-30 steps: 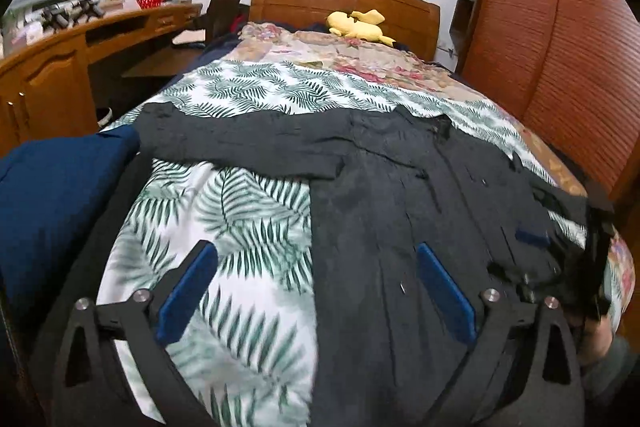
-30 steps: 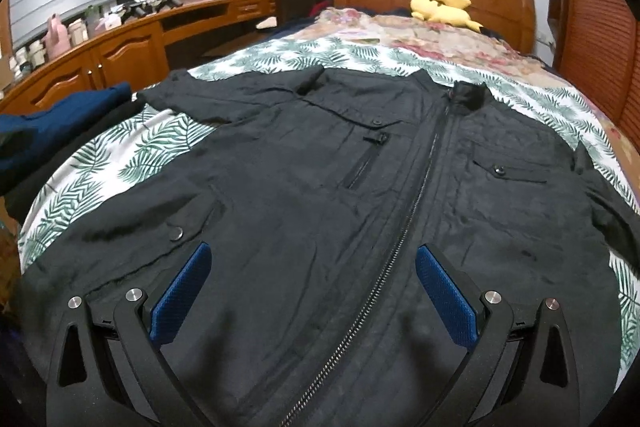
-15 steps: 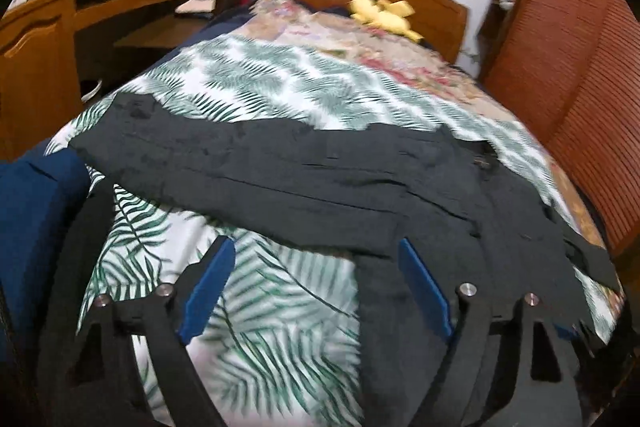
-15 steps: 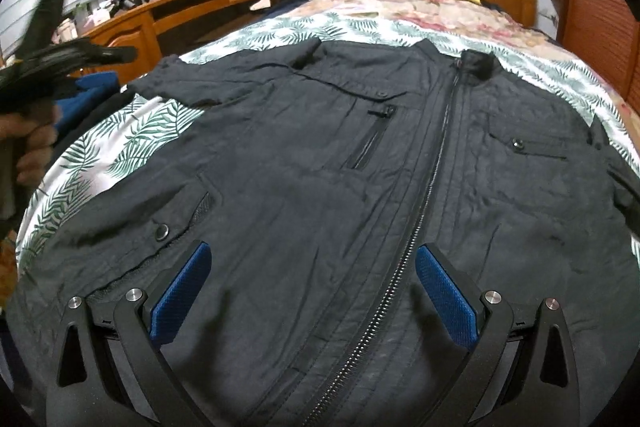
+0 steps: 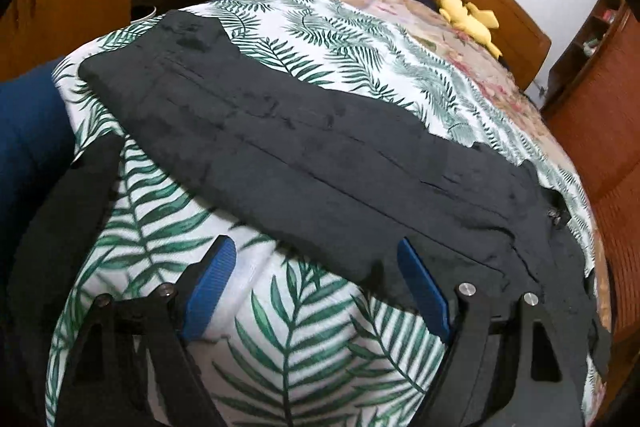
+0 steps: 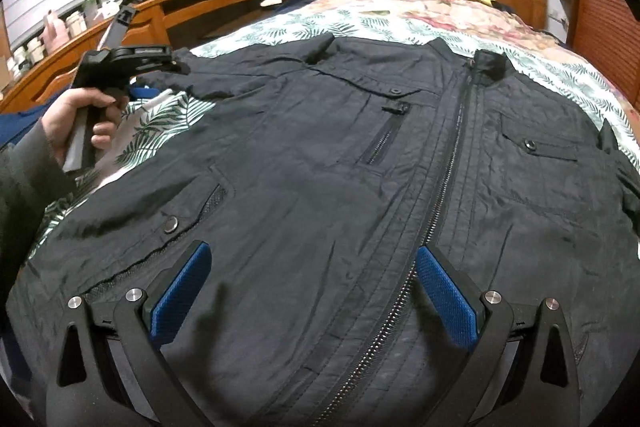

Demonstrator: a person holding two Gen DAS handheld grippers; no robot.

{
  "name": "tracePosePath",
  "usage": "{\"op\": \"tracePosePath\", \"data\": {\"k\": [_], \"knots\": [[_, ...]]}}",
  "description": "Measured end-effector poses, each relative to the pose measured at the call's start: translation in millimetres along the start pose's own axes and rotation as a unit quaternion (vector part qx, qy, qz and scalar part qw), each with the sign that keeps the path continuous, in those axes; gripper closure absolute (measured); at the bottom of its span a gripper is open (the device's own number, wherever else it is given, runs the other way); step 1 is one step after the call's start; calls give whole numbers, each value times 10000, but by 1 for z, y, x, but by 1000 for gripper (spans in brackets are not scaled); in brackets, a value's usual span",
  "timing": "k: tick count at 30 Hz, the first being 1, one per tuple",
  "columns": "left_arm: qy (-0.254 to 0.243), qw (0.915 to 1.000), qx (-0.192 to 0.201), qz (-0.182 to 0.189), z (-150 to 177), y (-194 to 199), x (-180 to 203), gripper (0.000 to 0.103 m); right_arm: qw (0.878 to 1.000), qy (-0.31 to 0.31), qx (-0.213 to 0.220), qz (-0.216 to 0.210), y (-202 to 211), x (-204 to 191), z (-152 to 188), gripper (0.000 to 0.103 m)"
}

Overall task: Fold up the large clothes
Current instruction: 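Move the left tool down to the jacket sleeve nearest it, then close the left tool on the sleeve edge and lift it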

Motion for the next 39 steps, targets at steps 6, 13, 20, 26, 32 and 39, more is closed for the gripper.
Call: {"op": "tracePosePath", "data": {"k": [6,13,20,26,32,39], "knots": [[-1,9998,63,-209,-13,-17,-8,86,10000,-23,19,1,0,0,-1,0],[-318,9990,110,-307,-30,-8,11,103,10000,2,8,2,0,-1,-1,0],[-1414,9896,247,-16,-24,28,99,103,9999,-15,129,21,7,-2,-3,0],[-2272,9727,224,412,9,58,174,103,9997,-79,245,-22,18,-1,-8,0],[-2620,9645,-123,317,35,64,183,100,9993,-80,367,28,28,3,-12,0],[-2536,9659,-112,518,72,91,167,82,9992,-117,383,1,28,6,-16,0]]}}
Point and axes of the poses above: each gripper's, at about its wrist camera, not at the fingertips, and y roughly against the way its jaws point, x to its right, z to its underside, the point moved 10 cm from there along -y, roughly the way its jaws point, and after that the axes turned 9 degrees about z, right-handed, at the moved point
